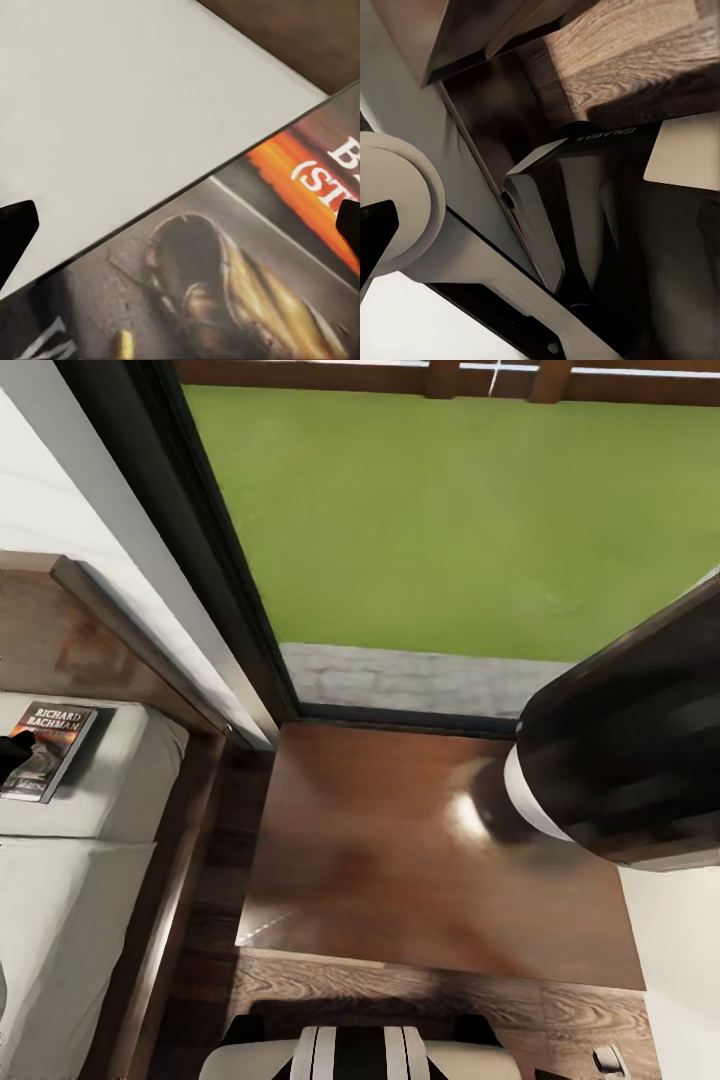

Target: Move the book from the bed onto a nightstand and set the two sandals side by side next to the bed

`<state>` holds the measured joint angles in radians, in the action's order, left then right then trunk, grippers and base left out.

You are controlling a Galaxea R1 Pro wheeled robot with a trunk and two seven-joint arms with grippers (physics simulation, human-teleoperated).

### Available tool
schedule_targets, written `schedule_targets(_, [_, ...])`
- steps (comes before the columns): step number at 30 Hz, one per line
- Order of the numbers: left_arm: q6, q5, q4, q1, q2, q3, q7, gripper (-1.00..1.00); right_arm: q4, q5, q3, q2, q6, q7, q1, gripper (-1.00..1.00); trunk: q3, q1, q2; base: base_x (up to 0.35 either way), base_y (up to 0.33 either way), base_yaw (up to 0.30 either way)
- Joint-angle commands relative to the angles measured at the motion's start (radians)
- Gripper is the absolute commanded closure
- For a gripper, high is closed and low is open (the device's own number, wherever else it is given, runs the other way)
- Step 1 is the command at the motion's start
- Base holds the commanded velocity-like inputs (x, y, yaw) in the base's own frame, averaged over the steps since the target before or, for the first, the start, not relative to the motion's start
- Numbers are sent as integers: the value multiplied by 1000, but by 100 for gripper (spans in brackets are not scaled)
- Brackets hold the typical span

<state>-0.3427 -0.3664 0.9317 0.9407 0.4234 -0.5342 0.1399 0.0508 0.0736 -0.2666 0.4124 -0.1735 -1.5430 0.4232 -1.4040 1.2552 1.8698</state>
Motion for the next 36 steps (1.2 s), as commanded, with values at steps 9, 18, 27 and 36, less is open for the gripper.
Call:
schedule_targets(9, [-6, -9, -17, 0, 0, 0, 6, -100, 0, 8, 6, 0, -11, -3, 0, -100, -1, 0, 0, -15, 0, 0])
schedule_targets(18, [-6, -9, -17, 0, 0, 1, 7, -100, 0, 8, 6, 0, -11, -4, 0, -100, -1, 0, 0, -26, -23, 0])
schedule_targets(27, [-4, -8, -17, 0, 0, 6, 7, -100, 0, 8, 6, 0, -11, -3, 0, -100, -1, 0, 0, -69, -78, 0])
schedule_targets(36, [-4, -8, -17, 0, -1, 7, 7, -100, 0, 8, 6, 0, -11, -3, 0, -100, -1, 0, 0, -2, -3, 0])
